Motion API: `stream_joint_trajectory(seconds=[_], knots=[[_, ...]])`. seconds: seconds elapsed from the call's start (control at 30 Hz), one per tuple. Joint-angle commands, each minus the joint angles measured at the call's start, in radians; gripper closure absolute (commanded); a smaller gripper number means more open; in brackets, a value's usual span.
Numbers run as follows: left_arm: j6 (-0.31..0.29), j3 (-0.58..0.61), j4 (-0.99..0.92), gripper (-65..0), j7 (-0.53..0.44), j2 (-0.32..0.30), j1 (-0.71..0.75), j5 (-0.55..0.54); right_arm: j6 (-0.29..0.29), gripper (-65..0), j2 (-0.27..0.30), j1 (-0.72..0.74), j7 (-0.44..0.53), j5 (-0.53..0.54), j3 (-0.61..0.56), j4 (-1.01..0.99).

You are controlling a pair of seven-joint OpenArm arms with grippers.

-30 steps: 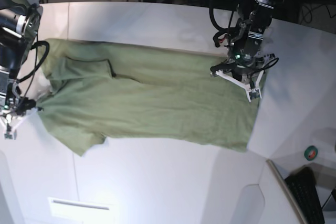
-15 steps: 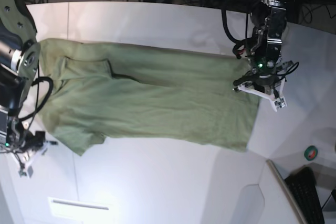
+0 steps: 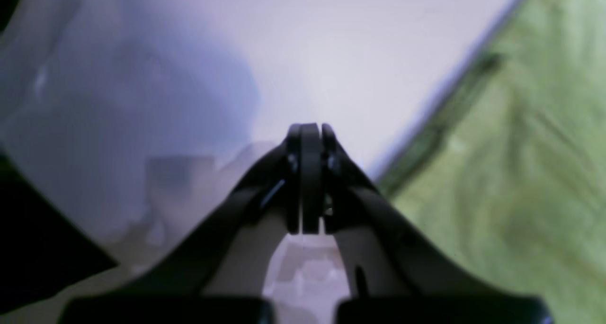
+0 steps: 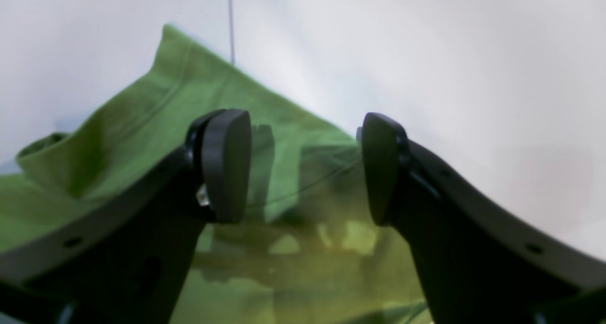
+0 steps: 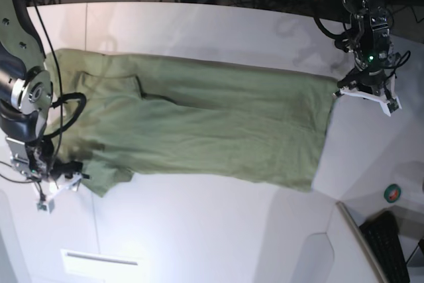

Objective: Layout the t-shirt on the table in an organized manner, then fold the t-shirt properly
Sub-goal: 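Pull the shirt edge with both grippers to smooth it flat, then grasp the shirt's collar-side corners with both grippers and pull them apart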

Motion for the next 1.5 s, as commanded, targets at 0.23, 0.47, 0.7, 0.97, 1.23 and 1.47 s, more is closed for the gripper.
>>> stream_joint_trajectory(seconds=[0.23,0.47,0.7,0.97,1.23,1.47], knots=[[-0.001,0.001,0.047,0.0,-0.023,-0.005,0.015,0.01,-0.056,-33.5,0.007,-0.016,0.037,0.013,-0.138,0.026],[-0.001,0.091,0.09,0.0,-0.021,0.01,0.006,0.011,0.03,0.0,-0.013,-0.325,-0.323,0.125,-0.14,0.742],[0.002,0.222,-0.005,0.0,-0.024,0.013,-0.097,0.014,0.036,0.0,-0.085,-0.622,-0.59,0.129,-0.17,1.212],[0.005,0.286,-0.194,0.0,-0.029,0.044,-0.18,0.017,0.036,0.0,-0.145,-0.757,-0.589,0.129,-0.215,1.213],[0.005,0.292,-0.27,0.0,-0.029,0.041,-0.145,0.017,0.035,0.0,-0.146,-0.802,-0.527,0.128,-0.209,1.065],[0.005,0.281,-0.23,0.0,-0.031,0.041,-0.054,0.017,0.03,0.0,-0.149,-0.917,-0.527,0.128,-0.206,1.178]])
